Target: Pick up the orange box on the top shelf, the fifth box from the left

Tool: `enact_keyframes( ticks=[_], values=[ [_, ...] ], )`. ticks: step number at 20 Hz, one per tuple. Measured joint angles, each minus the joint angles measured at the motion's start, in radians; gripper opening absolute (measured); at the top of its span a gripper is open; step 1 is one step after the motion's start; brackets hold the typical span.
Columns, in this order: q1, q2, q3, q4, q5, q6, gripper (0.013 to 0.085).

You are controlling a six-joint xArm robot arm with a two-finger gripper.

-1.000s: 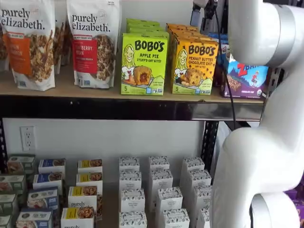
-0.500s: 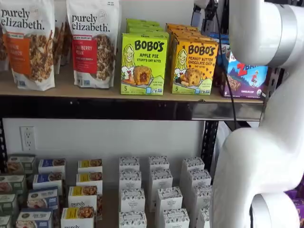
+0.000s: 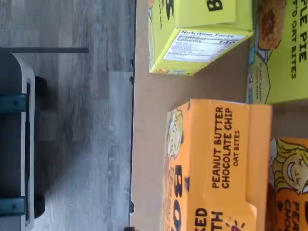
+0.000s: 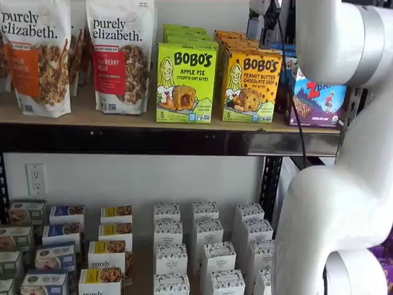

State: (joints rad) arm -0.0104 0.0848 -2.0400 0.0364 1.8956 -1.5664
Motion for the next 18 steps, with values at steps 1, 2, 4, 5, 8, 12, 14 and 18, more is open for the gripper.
enact_keyframes(
  ticks=[1, 2, 4, 5, 8, 12, 14, 18],
  values=[
    [0.001, -0.001, 0.005, -0.002, -0.002, 0.000, 0.0850],
    [0.001, -0.002, 0.010, -0.003, -0.004, 0.000, 0.0850],
    [0.002, -0.005, 0.022, -0.007, -0.009, -0.001, 0.0850],
    [0.002, -0.007, 0.029, -0.009, -0.013, -0.002, 0.0850],
    [0.001, -0.011, 0.047, -0.014, -0.022, -0.005, 0.0850],
    [0.002, -0.018, 0.074, -0.020, -0.037, -0.006, 0.0850],
    [0.003, -0.022, 0.087, -0.021, -0.047, -0.005, 0.0850],
    [0.005, -0.023, 0.103, -0.025, -0.059, -0.003, 0.0850]
  ],
)
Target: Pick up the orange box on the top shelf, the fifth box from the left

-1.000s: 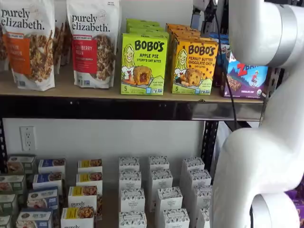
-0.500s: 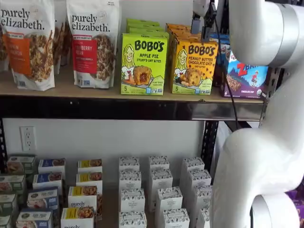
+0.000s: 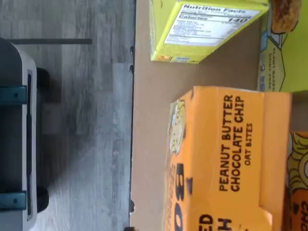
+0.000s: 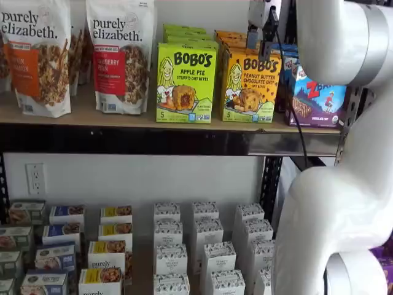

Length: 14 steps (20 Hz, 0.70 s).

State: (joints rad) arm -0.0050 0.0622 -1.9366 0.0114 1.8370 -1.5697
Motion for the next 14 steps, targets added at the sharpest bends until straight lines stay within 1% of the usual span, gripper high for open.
enact_keyframes(
  ticks=[7, 14],
  values=[
    [0.007, -0.006, 0.029, -0.009, -0.015, 0.004, 0.0850],
    [0.008, 0.000, 0.036, -0.011, -0.008, 0.006, 0.0850]
  ],
)
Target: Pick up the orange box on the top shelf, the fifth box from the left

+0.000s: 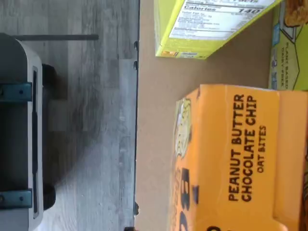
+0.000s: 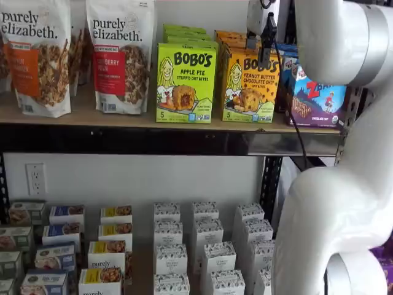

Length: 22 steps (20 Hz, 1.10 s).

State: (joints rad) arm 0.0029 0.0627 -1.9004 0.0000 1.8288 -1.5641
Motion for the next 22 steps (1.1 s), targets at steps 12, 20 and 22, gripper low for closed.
enact_keyframes(
  ticks=[12, 20, 22],
  values=[
    [-0.012, 0.016, -0.013, 0.016, 0.025, -0.007, 0.0850],
    [-0.039, 0.033, -0.041, 0.082, 0.042, -0.016, 0.0850],
    [-0.042, 0.035, -0.043, 0.090, 0.041, -0.017, 0.0850]
  ],
)
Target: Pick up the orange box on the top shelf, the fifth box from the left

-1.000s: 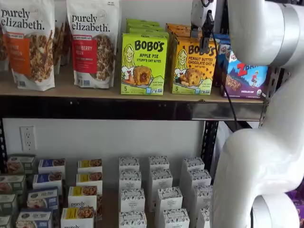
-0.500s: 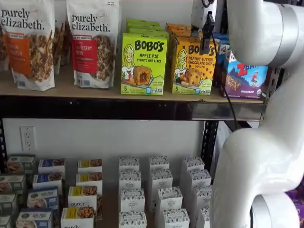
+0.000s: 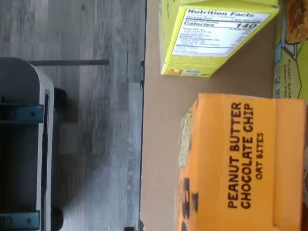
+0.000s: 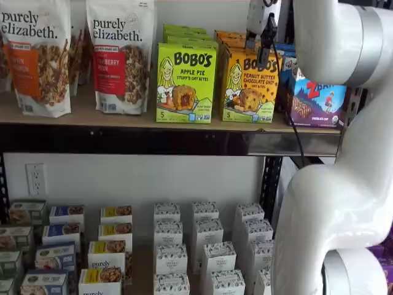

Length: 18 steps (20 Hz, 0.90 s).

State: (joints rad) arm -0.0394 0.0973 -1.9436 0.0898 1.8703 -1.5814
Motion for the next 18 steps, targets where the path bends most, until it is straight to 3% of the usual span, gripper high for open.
enact_keyframes(
  ticks=[4, 9, 18],
  values=[
    [-0.004, -0.005, 0.011, 0.009, -0.017, -0.002, 0.0850],
    [0.008, -0.021, 0.055, -0.032, -0.061, -0.003, 0.0850],
    [0.004, -0.029, 0.090, -0.040, -0.083, -0.010, 0.0850]
  ],
)
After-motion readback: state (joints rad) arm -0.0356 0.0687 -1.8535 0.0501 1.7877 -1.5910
